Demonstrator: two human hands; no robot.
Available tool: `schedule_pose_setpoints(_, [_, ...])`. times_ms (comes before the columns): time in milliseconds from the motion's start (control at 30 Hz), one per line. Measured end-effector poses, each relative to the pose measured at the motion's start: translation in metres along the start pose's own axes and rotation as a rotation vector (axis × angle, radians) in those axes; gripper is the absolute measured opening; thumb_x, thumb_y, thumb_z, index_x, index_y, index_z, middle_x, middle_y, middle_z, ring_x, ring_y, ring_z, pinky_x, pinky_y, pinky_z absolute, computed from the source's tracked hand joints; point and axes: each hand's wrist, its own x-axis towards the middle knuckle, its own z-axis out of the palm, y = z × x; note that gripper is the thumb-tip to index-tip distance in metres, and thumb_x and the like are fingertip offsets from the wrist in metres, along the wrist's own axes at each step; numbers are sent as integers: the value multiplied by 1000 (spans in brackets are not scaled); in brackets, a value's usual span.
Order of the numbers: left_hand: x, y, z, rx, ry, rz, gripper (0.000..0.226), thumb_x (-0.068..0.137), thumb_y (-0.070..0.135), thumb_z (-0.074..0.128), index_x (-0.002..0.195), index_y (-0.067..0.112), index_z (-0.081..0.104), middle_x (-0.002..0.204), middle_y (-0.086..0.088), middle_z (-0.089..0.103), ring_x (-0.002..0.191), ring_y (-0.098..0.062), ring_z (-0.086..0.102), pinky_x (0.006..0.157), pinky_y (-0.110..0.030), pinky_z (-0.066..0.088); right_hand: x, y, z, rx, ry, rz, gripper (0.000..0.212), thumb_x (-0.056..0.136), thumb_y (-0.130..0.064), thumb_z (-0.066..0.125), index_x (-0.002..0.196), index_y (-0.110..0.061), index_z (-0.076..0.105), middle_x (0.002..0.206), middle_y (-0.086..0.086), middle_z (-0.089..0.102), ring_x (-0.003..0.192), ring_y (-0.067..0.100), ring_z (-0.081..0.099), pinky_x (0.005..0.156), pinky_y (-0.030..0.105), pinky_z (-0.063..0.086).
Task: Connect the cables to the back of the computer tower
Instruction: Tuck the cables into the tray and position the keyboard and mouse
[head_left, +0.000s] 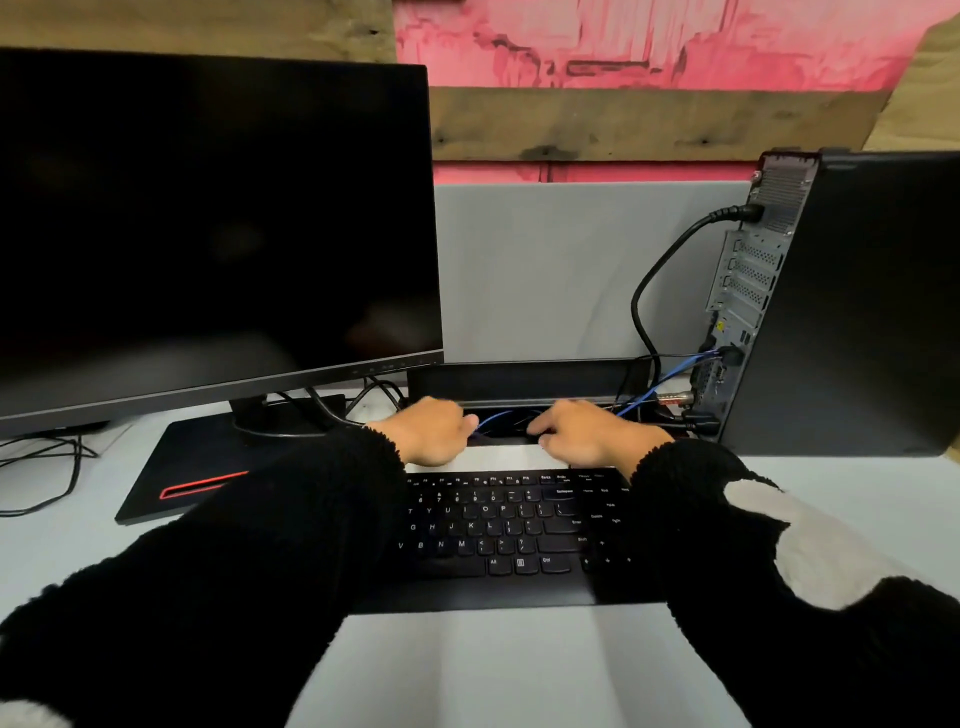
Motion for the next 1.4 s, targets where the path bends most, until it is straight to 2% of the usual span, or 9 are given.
schedule_pose_setpoints(200, [43, -12, 5, -14, -96, -43, 41, 106, 30, 44, 105, 0, 71, 101, -10, 69, 96, -27, 64, 85, -35, 52, 32, 5, 4, 48, -102, -24, 39, 106, -26, 45, 89, -1, 68, 106, 10, 71, 107, 30, 62, 94, 37, 44])
schedule_pose_setpoints(400, [60, -45, -8, -258, -238, 35, 28, 97, 37, 67, 104, 15, 81, 112, 6, 77, 110, -11, 68, 107, -36, 48, 42, 11, -1, 14, 31, -147, 30, 86, -22, 76, 115, -18, 81, 102, -8, 78, 90, 6, 60, 85, 18, 43])
schedule_pose_setpoints(600, [76, -43, 20, -247, 152, -39, 11, 89, 26, 77, 98, 22, 83, 92, 5, 80, 85, -8, 73, 87, -30, 60, 48, 14, -1, 56, 242, -58, 20, 83, -8, 75, 72, -24, 79, 75, -9, 73, 81, 16, 70, 81, 37, 60])
schedule_pose_setpoints(767, [82, -11, 29, -46, 272, -180, 30, 73, 28, 90, 92, 9, 75, 96, -5, 68, 89, -26, 68, 78, -42, 61, 47, 2, 7, -8, 64, -39, 31, 88, -8, 57, 100, -23, 81, 109, -3, 75, 106, 22, 67, 97, 39, 56])
schedule_pose_setpoints(900, [83, 0, 30, 64, 266, -220, 36, 76, 26, 89, 98, 7, 67, 97, -14, 70, 90, -35, 70, 75, -42, 60, 50, -8, 6, -10, -130, 60, 30, 94, -32, 48, 69, -16, 49, 80, 4, 55, 80, 25, 55, 69, 40, 41])
schedule_pose_setpoints(967, [83, 1, 26, 146, 210, -180, 34, 83, 27, 83, 103, 6, 67, 99, -15, 68, 92, -36, 69, 76, -41, 59, 53, -12, 5, 8, -195, 89, 33, 99, -41, 42, 77, -19, 51, 86, 2, 54, 82, 22, 51, 71, 37, 36])
schedule_pose_setpoints(1100, [83, 9, 10, 137, -82, -69, 33, 102, 33, 57, 99, 1, 67, 84, -7, 60, 79, -24, 60, 72, -34, 50, 57, -19, 9, 3, -298, 176, 64, 104, -58, 28, 155, -24, 44, 161, 8, 43, 144, 29, 42, 106, 41, 35])
schedule_pose_setpoints(1267, [88, -14, 9, 27, -163, -128, 29, 95, 23, 61, 108, 1, 75, 105, -6, 76, 104, -24, 70, 95, -37, 57, 61, -17, 17, 90, -256, 229, 66, 98, -64, 32, 153, -30, 48, 162, 3, 44, 141, 27, 45, 100, 40, 35])
schedule_pose_setpoints(1400, [90, -6, 16, 133, -84, -153, 23, 93, 13, 61, 109, -3, 68, 91, -12, 67, 98, -32, 68, 81, -33, 56, 56, -16, 17, 81, -272, 197, 61, 102, -59, 28, 150, -28, 50, 159, 4, 46, 138, 28, 46, 106, 42, 38])
